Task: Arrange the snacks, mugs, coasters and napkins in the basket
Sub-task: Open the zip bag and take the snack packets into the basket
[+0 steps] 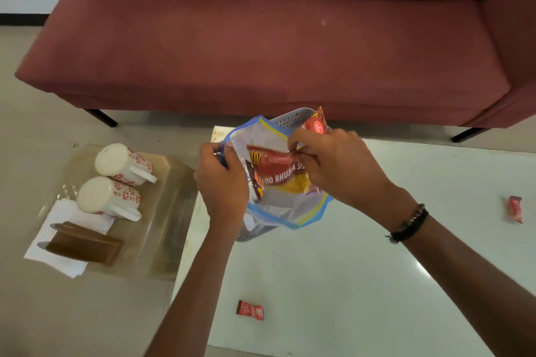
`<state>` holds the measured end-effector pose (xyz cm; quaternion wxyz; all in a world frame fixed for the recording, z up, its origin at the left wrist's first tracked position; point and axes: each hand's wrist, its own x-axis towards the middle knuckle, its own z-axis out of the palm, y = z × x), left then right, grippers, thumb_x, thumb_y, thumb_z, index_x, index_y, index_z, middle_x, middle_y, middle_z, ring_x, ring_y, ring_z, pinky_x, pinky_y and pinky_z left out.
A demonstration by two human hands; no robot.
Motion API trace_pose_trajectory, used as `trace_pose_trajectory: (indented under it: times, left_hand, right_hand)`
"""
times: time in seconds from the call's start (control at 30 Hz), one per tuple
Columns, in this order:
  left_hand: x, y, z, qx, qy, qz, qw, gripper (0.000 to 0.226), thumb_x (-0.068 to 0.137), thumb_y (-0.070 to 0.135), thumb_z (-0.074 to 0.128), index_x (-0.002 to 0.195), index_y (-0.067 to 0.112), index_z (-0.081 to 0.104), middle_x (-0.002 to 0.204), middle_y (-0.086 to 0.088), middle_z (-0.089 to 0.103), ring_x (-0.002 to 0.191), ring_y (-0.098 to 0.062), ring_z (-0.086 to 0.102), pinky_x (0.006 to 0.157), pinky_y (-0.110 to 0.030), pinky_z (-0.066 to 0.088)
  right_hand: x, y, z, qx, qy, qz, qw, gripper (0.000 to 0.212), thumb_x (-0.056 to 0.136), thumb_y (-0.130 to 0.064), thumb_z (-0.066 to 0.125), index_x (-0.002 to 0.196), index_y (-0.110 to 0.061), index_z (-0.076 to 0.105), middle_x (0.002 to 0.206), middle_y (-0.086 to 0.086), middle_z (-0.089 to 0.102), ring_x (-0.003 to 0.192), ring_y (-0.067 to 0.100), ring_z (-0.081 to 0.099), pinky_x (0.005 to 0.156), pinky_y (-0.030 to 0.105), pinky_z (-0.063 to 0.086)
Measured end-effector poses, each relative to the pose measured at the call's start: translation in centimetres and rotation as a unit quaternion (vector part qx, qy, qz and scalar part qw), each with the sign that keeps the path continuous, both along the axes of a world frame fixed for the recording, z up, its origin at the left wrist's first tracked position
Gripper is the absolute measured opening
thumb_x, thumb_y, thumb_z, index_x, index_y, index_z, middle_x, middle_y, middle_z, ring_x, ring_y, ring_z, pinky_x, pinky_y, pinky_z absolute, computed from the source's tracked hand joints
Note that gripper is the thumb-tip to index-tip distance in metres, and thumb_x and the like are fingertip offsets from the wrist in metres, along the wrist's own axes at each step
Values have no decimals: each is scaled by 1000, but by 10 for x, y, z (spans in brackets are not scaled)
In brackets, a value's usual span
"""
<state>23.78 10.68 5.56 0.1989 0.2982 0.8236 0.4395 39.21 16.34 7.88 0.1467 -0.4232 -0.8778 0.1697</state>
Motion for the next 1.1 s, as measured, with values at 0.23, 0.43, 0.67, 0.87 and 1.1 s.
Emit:
trace_pose_trajectory:
  times: [0.23,0.43,0.67,0.87,1.1]
  left_hand:
    - [12,2,5,-5,20,3,1000,19,93,21,47,105,6,51,78,-8,60,64,-21,53,50,-18,32]
    - [12,-4,4,-1,92,-20,996,24,91,11,44,115,9,40,87,-7,59,81,-36,60,66,-37,45]
    - [14,-13,-5,-46,209,-103,971,21,91,6,42,93,13,62,107,-7,59,82,-30,58,58,-26,31]
    - [16,-11,-3,-54,226,-160,959,20,84,15,59,104,17,61,112,-1,60,79,-17,55,55,-17,27]
    - [18,-8,-7,-46,233,-196,951,30,80,6,60,109,14,62,115,-3,60,99,-24,60,69,-21,36]
  right_hand:
    - [30,17,32,-88,263,-166,946,9,79,-15,67,81,-20,59,66,-7,72,61,11,70,66,42,58]
    - [67,49,13,-59,312,-269,909,8,83,-13,65,83,-16,58,71,-6,72,60,11,71,64,45,59]
    - [70,50,-98,-153,133,-321,925,4,83,-11,63,84,-15,61,87,9,74,76,24,70,60,26,52]
    - [63,50,-154,-206,116,-354,905,9,91,-17,56,96,-10,58,100,15,72,92,28,70,57,27,53]
    - [66,56,-176,-244,83,-405,877,16,92,-18,51,105,-11,57,107,16,69,98,30,67,58,23,47]
